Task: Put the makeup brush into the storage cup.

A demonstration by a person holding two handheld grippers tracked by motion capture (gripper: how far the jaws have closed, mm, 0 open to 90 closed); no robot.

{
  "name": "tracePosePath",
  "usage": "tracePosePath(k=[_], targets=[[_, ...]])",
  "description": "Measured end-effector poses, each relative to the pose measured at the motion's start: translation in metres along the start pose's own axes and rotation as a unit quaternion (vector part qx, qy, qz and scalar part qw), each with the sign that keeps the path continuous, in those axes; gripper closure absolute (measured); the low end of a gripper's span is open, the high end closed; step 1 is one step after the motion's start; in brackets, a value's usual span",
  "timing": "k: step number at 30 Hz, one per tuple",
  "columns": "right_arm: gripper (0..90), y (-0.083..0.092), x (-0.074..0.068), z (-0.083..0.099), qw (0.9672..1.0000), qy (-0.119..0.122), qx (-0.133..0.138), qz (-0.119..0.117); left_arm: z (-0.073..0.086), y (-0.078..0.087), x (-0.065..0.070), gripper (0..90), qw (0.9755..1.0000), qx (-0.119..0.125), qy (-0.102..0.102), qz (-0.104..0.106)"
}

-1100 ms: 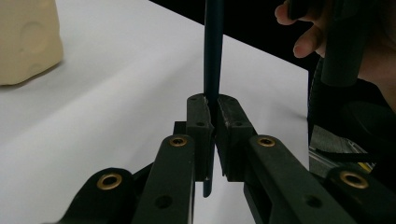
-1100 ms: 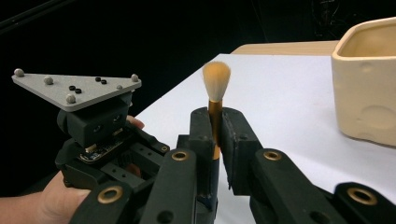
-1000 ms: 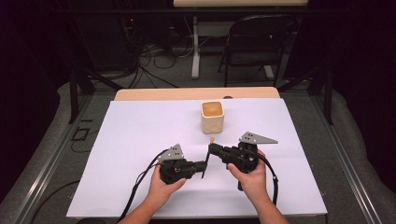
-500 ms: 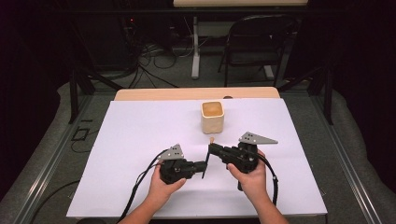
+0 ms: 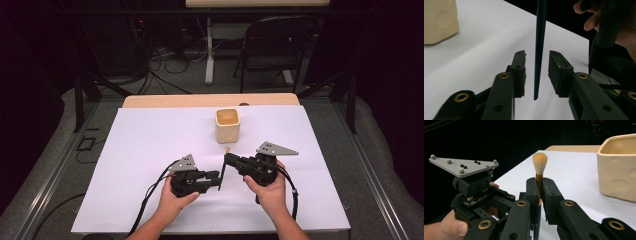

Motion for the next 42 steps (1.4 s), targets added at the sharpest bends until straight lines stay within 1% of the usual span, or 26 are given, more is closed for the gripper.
tracePosePath(k=[2, 4, 6, 9, 14, 16, 18, 22, 24, 25, 30, 33, 34, 36, 42], targets=[[84.0, 0.001, 0.001, 0.000, 1.0000, 0.005, 0.000, 0.005, 0.000, 0.001, -0.001, 61.2, 1.0000, 0.000, 0.002, -0.002], [84.0, 0.001, 0.001, 0.000, 1.0000, 0.006, 0.001, 0.007, -0.001, 0.002, -0.002, 60.4, 1.0000, -0.001, 0.002, -0.009], [84.0, 0.001, 0.001, 0.000, 0.9999, 0.010, 0.001, 0.008, -0.001, 0.003, -0.003, 57.7, 0.9999, -0.002, 0.002, -0.017], [84.0, 0.002, 0.001, 0.000, 0.9998, 0.018, 0.000, 0.011, -0.001, 0.005, -0.006, 52.2, 0.9996, -0.003, -0.002, -0.029], [84.0, 0.002, 0.002, 0.000, 0.9996, 0.025, 0.002, 0.015, -0.001, 0.010, -0.009, 49.0, 0.9988, -0.008, -0.010, -0.048], [84.0, 0.002, 0.002, 0.000, 0.9994, 0.030, 0.002, 0.019, -0.002, 0.014, -0.011, 47.1, 0.9979, -0.011, -0.015, -0.062], [84.0, 0.001, 0.004, -0.001, 0.9992, 0.033, 0.002, 0.023, -0.003, 0.018, -0.015, 44.1, 0.9969, -0.010, -0.021, -0.076], [84.1, 0.001, 0.005, -0.001, 0.9989, 0.038, 0.005, 0.027, -0.006, 0.028, -0.019, 42.9, 0.9947, -0.013, -0.028, -0.098], [84.1, 0.001, 0.006, -0.001, 0.9987, 0.041, 0.001, 0.031, -0.006, 0.031, -0.021, 42.3, 0.9941, -0.014, -0.029, -0.103], [84.1, 0.002, 0.007, -0.001, 0.9984, 0.044, -0.001, 0.036, -0.005, 0.035, -0.023, 41.9, 0.9933, -0.021, -0.031, -0.109], [84.1, 0.003, 0.009, -0.003, 0.9976, 0.052, -0.001, 0.046, -0.004, 0.041, -0.026, 41.2, 0.9917, -0.030, -0.034, -0.121], [84.1, 0.006, 0.013, -0.004, 0.9963, 0.063, -0.005, 0.058, -0.004, 0.045, -0.028, 39.2, 0.9910, -0.030, -0.031, -0.127], [84.1, 0.006, 0.013, -0.004, 0.9963, 0.063, -0.005, 0.058, -0.004, 0.047, -0.029, 39.2, 0.9907, -0.029, -0.030, -0.130], [84.0, 0.007, 0.016, -0.005, 0.9958, 0.065, -0.004, 0.064, -0.005, 0.052, -0.031, 38.5, 0.9893, -0.027, -0.032, -0.140], [84.1, 0.012, 0.023, -0.009, 0.9945, 0.069, -0.006, 0.078, -0.005, 0.064, -0.037, 37.8, 0.9878, -0.025, -0.021, -0.152]])
Point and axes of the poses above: each handheld gripper's, and its own axes: y roughly backward along the jaws, z roughly out of its underside, x roughly to its right, the point moved 8 cm from there along -y, roughly forward along the jaws, and after that the axes turned 6 degrees about -y, right-handed, at the moved point
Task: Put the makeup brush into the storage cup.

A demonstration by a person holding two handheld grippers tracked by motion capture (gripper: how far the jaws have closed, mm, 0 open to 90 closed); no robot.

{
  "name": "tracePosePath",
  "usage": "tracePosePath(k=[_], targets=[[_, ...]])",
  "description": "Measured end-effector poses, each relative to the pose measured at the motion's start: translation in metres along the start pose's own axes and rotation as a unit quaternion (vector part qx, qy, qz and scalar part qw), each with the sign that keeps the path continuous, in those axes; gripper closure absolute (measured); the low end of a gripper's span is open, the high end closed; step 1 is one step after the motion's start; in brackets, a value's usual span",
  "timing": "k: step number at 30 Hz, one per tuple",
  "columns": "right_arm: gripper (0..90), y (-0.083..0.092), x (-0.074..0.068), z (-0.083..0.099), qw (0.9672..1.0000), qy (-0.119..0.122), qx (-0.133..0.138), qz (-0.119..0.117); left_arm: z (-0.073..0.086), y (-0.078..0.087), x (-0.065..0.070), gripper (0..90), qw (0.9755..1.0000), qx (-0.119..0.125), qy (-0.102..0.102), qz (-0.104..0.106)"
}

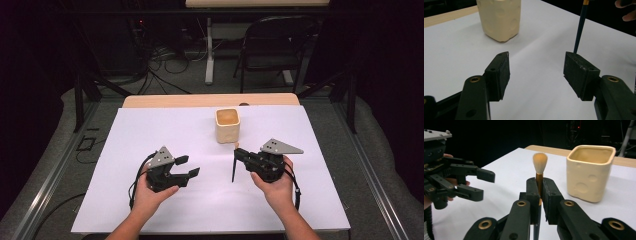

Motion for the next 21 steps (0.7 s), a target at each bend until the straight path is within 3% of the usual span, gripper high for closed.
tracePosePath(k=[8, 21], targets=[[84.0, 0.007, 0.012, -0.010, 0.9997, 0.016, -0.001, 0.021, 0.009, 0.012, -0.013, 37.4, 0.9997, -0.001, 0.007, -0.023], [84.0, 0.015, 0.022, -0.022, 0.9986, 0.028, -0.004, 0.044, 0.019, 0.024, -0.022, 36.9, 0.9992, 0.008, 0.020, -0.035]])
Point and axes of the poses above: each handheld gripper's, and its own axes: y roughly backward along the jaws, z roughly out of its underside, x roughly to its right, the point moved 8 cm from there along -y, roughly forward along the jaws, and after that the axes turned 6 degrees about -y, right-handed, at the moved point
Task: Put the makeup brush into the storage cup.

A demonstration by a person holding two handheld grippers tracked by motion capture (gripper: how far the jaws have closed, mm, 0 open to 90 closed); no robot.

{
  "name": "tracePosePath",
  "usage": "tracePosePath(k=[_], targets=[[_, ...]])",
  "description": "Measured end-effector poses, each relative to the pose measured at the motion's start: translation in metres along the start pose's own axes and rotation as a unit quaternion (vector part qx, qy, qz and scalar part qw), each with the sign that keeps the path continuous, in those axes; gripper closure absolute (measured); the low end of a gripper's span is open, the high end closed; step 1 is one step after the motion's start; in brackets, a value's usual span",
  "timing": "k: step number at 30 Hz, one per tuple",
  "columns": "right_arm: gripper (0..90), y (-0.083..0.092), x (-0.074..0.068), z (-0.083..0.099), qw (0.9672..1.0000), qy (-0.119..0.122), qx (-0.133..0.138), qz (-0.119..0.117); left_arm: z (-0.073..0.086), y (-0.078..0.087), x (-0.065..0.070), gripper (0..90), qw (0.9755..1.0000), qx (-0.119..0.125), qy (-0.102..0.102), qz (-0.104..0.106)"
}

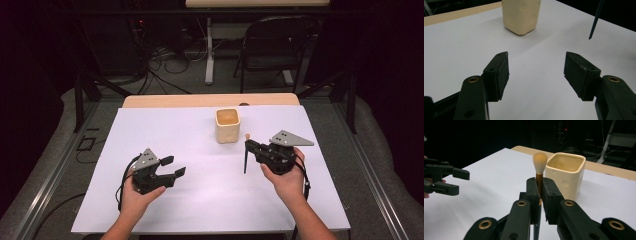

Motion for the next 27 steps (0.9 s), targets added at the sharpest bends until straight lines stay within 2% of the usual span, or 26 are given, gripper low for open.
tracePosePath(k=[15, 23, 27], targets=[[84.1, -0.004, 0.004, -0.007, 0.9999, 0.010, -0.007, 0.010, 0.004, 0.005, -0.004, 37.1, 0.9999, 0.005, 0.007, -0.006], [84.0, -0.008, 0.008, -0.012, 0.9997, 0.013, 0.000, 0.020, 0.006, 0.006, -0.005, 37.2, 0.9999, 0.008, 0.012, -0.006], [84.0, -0.012, 0.015, -0.012, 0.9997, 0.002, -0.005, 0.023, 0.007, 0.006, -0.005, 37.4, 0.9999, 0.006, 0.011, -0.007]])
Point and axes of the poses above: each handheld gripper's, and its own axes: y roughly backward along the jaws, z roughly out of its underside, x roughly to its right, the point moved 8 cm from there along -y, roughly forward along the jaws, and after that the axes turned 6 degrees about -y, right-handed, at the moved point
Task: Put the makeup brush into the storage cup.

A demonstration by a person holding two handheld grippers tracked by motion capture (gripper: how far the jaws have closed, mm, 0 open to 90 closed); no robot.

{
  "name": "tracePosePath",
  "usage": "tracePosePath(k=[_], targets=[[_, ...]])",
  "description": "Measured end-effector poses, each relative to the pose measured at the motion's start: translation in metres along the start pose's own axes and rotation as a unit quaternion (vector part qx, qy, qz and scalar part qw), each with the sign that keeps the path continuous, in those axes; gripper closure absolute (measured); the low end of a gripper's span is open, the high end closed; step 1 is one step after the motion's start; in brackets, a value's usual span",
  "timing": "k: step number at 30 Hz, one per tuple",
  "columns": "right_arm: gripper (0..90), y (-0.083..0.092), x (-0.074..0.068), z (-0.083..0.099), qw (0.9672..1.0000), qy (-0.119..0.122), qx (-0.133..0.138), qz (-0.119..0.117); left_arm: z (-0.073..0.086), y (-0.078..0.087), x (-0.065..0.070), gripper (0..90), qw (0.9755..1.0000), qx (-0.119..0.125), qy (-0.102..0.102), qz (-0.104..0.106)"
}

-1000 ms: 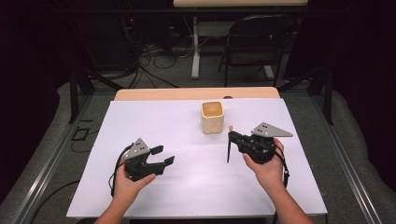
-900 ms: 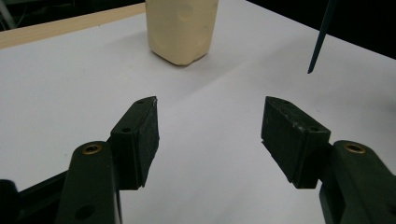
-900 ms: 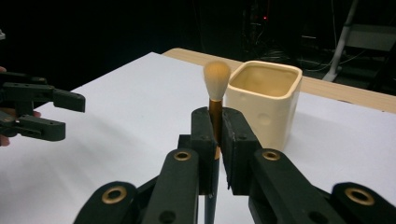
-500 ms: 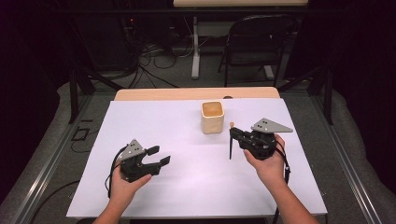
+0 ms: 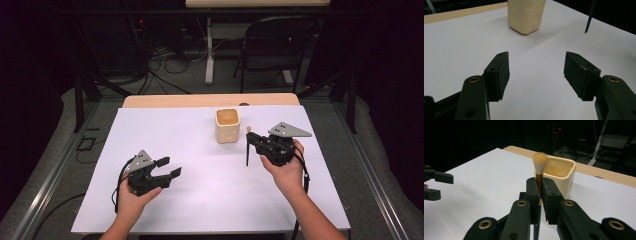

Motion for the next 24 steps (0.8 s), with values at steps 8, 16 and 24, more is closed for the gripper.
tracePosePath(k=[8, 16, 24], targets=[[84.0, -0.005, 0.008, -0.005, 0.9999, 0.007, -0.008, 0.013, 0.001, -0.001, -0.001, 37.4, 1.0000, -0.001, 0.003, -0.001], [84.1, -0.011, 0.013, -0.015, 0.9996, 0.014, -0.010, 0.021, 0.003, -0.001, -0.002, 37.2, 1.0000, -0.004, 0.004, -0.003], [84.0, -0.020, 0.021, -0.020, 0.9990, 0.018, -0.025, 0.032, 0.004, -0.002, -0.001, 38.0, 1.0000, -0.006, -0.001, -0.005]])
Point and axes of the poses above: each handheld gripper's, and its own axes: y roughly backward along the jaws, z roughly out of its underside, x roughly to its right, the point moved 8 cm from there along -y, roughly forward along the jaws, and after that the axes turned 6 degrees about -y, right-handed, at the moved point
